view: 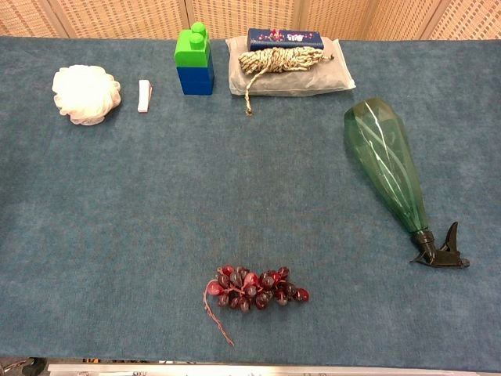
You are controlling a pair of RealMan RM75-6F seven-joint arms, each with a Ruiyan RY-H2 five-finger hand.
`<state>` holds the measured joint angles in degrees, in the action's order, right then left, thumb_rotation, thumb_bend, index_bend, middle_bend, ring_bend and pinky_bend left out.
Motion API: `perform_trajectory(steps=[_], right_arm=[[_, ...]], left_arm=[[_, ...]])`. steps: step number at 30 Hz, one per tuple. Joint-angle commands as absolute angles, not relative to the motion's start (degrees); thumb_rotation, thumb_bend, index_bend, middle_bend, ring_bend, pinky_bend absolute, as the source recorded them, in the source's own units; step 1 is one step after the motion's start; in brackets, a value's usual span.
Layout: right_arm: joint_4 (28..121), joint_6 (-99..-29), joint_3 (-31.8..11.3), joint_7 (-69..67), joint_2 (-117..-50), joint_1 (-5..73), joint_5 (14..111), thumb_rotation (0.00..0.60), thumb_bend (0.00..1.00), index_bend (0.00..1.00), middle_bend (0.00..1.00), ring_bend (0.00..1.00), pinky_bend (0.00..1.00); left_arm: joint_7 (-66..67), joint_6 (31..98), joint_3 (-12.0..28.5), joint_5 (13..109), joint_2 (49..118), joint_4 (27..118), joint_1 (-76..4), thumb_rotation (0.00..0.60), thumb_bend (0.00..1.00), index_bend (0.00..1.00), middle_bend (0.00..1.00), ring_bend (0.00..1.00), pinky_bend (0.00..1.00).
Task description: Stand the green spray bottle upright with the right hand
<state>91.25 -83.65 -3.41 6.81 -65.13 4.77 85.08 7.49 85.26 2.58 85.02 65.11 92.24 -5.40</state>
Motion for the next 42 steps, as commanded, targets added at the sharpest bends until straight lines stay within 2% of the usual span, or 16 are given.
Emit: perform_trajectory(steps=[1,12,16,19,28,35,42], right_arm=[[91.28,-83.72,-3.34,6.87,-65.19,4.73,85.17,0.6,0.07,0.34,0.25,0.16,0.31],[90.3,-85.56,-3.07,3.81,-65.22,5.16,89.11,0.6,0.07,0.34,0.25,0.16,0.31],[87.07,-85.57,-2.95,2.27,-65.71,6.76,92.46,0.6,0.0,0.32,0.18,0.09,0.22],[85.12,-84.8,-2.86,2.29,-65.72,8.51,94.9,0.6,0.0,0.27,0.12,0.03,0.16],[82.49,-76.9,-2.22,5.68,-65.59,14.17,96.91,0.6,0.0,0.13,0.02,0.0,0.08],[81.04,-70.48,-1.95,7.76,-67.95,17.45,94.93,0.6,0.0,0.12,0.0,0.0,0.06],[78.16,-67.5,-1.9,9.46,-71.52,19.98,94.35,0.6,0.0,0.12,0.0,0.0,0.03]], left_arm=[[7.5,85.24,2.59,85.01,65.1,92.29,-5.41,0.6,0.0,0.0,0.0,0.0,0.0],[7.47,85.27,2.56,85.02,65.12,92.21,-5.38,0.6,0.0,0.0,0.0,0.0,0.0],[7.52,85.26,2.59,85.0,65.1,92.26,-5.4,0.6,0.0,0.0,0.0,0.0,0.0],[7.63,85.27,2.61,84.92,65.11,92.27,-5.38,0.6,0.0,0.0,0.0,0.0,0.0],[7.96,85.37,2.67,84.77,65.21,92.21,-5.32,0.6,0.0,0.0,0.0,0.0,0.0],[7.98,85.36,2.68,84.76,65.19,92.23,-5.33,0.6,0.0,0.0,0.0,0.0,0.0],[8.0,85.36,2.68,84.77,65.2,92.23,-5.33,0.6,0.0,0.0,0.0,0.0,0.0]])
